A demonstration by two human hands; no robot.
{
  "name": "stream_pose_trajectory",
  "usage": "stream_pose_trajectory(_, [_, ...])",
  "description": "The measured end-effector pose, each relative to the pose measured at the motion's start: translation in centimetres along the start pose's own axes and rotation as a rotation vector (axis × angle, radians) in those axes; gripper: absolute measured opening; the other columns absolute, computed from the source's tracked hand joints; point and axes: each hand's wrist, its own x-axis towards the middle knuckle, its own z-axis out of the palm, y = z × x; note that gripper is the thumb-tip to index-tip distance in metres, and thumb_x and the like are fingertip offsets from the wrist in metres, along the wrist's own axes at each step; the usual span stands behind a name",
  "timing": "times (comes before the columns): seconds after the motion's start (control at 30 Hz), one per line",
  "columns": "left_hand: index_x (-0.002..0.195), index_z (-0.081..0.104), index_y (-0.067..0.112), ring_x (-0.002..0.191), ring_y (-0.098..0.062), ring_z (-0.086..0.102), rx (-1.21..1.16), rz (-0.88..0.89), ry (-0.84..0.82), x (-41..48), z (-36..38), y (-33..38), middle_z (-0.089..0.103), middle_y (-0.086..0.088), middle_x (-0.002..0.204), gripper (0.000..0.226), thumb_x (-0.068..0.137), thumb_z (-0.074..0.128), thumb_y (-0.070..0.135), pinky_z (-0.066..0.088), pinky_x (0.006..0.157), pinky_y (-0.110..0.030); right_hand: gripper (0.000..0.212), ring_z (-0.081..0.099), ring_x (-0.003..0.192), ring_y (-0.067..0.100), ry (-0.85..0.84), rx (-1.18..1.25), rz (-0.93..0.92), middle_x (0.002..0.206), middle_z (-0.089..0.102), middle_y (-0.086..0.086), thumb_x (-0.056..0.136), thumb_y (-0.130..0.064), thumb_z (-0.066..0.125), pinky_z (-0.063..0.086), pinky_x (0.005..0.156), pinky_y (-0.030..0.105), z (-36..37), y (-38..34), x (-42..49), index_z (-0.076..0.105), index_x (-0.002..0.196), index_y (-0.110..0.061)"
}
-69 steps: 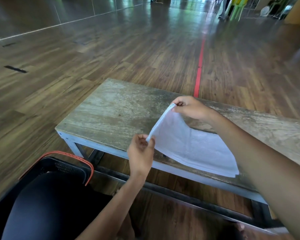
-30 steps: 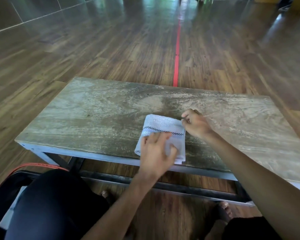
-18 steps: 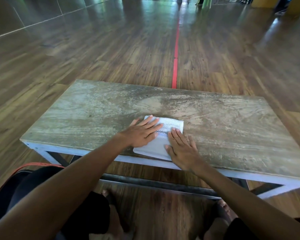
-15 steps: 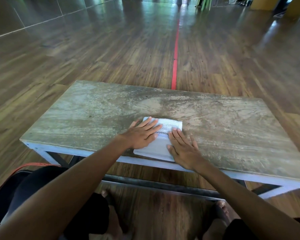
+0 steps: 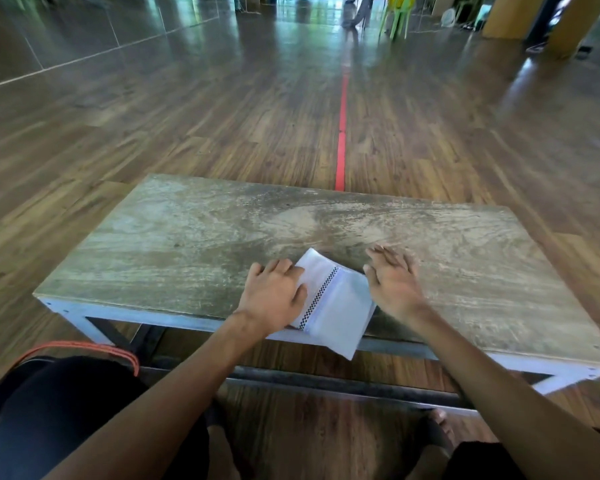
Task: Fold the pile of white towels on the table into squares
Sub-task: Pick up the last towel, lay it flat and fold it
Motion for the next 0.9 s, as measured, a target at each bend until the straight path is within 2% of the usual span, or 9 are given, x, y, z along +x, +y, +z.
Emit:
stream_pose_trajectory(0.17, [0.151,0.013,0.023,0.146,-0.008,0.007,-0.183,0.106,-0.1,2.4,1.9,-0.3,0.003,0.008,0.16,0.075,0.084,-0.001,0.054,0.023,0.109,-0.038,0.074,-0.014,0.146,0.014,-0.145,-0.077,-0.047,0.16,-0.008,0.004,0.093,-0.056,0.004,-0.015,0.115,0.037,2.1,-3.9,-4.8,0.001,0.152,-0.011])
stream_pose_trajectory(0.23, [0.152,0.005,0.025,0.145,-0.004,-0.004,-0.216,0.117,-0.207,2.4,3.3,0.0,-0.004,0.01,0.159,0.061,0.096,0.008,0.05,0.018,0.115,-0.04,0.097,-0.019,0.144,0.011,-0.175,-0.084,-0.037,0.159,-0.012,0.003,0.077,-0.072,-0.012,-0.016,0.113,0.037,3.5,-3.6,-5.4,-0.004,0.151,-0.01])
stream_pose_trajectory(0.4, [0.152,-0.001,0.014,0.147,-0.017,-0.002,-0.234,0.028,-0.276,0.8,3.0,1.6,-0.007,-0.003,0.16,0.06,0.101,0.017,0.041,0.009,0.116,-0.042,0.11,-0.028,0.133,0.002,-0.221,-0.15,-0.198,0.151,-0.026,-0.006,0.058,-0.072,-0.034,-0.022,0.108,0.036,3.2,-0.3,-3.1,-0.014,0.149,-0.015])
stream_pose_trajectory(0.47, [0.151,0.004,0.01,0.145,-0.026,0.011,-0.184,-0.011,-0.332,0.3,2.0,2.3,0.002,-0.013,0.159,0.06,0.101,0.018,0.04,0.015,0.115,-0.046,0.097,-0.03,0.135,0.003,-0.29,-0.142,-0.269,0.152,-0.028,-0.007,0.068,-0.072,-0.021,-0.023,0.108,0.031,2.3,0.9,-2.0,-0.016,0.149,-0.019])
stream_pose_trajectory(0.53, [0.146,0.021,0.009,0.135,-0.031,0.034,-0.105,-0.062,-0.345,0.2,1.3,2.1,0.03,-0.018,0.15,0.056,0.099,0.021,0.039,0.026,0.11,-0.048,0.086,-0.022,0.141,0.004,-0.288,-0.065,-0.289,0.156,-0.018,-0.008,0.08,-0.07,0.0,-0.017,0.112,0.03,1.5,2.0,-1.2,-0.008,0.151,-0.023])
stream_pose_trajectory(0.6, [0.128,0.041,0.013,0.118,-0.028,0.05,-0.085,-0.108,-0.269,0.7,0.8,1.3,0.053,-0.013,0.13,0.043,0.097,0.026,0.037,0.033,0.102,-0.046,0.075,0.004,0.146,0.014,-0.159,0.078,-0.183,0.158,0.009,-0.006,0.09,-0.064,0.023,0.006,0.118,0.037,1.2,3.1,-0.4,0.01,0.152,-0.023])
stream_pose_trajectory(0.7, [0.126,0.047,0.019,0.117,-0.025,0.051,-0.239,-0.153,-0.114,2.5,1.1,-0.4,0.051,-0.004,0.131,0.035,0.098,0.032,0.032,0.034,0.101,-0.045,0.048,0.04,0.128,0.019,0.021,0.414,0.062,0.137,0.048,0.004,0.094,-0.039,0.05,0.037,0.105,0.038,1.1,3.7,1.1,0.043,0.137,-0.019])
stream_pose_trajectory(0.8, [0.137,0.046,0.025,0.12,-0.021,0.052,-0.509,-0.163,-0.036,4.7,2.6,-1.8,0.049,0.004,0.139,0.04,0.098,0.04,0.029,0.038,0.103,-0.044,0.026,0.057,0.11,0.013,0.003,0.585,0.132,0.115,0.064,0.0,0.091,-0.026,0.06,0.046,0.095,0.03,1.4,3.4,2.2,0.061,0.116,-0.019])
stream_pose_trajectory(0.9, [0.126,0.059,0.021,0.111,-0.015,0.059,-0.73,-0.157,-0.034,6.2,3.6,-2.0,0.063,0.004,0.125,0.033,0.094,0.051,0.026,0.046,0.096,-0.031,0.012,0.061,0.101,0.012,-0.018,0.608,0.159,0.102,0.067,-0.004,0.085,-0.024,0.068,0.05,0.093,0.035,1.7,3.2,3.1,0.065,0.097,-0.023])
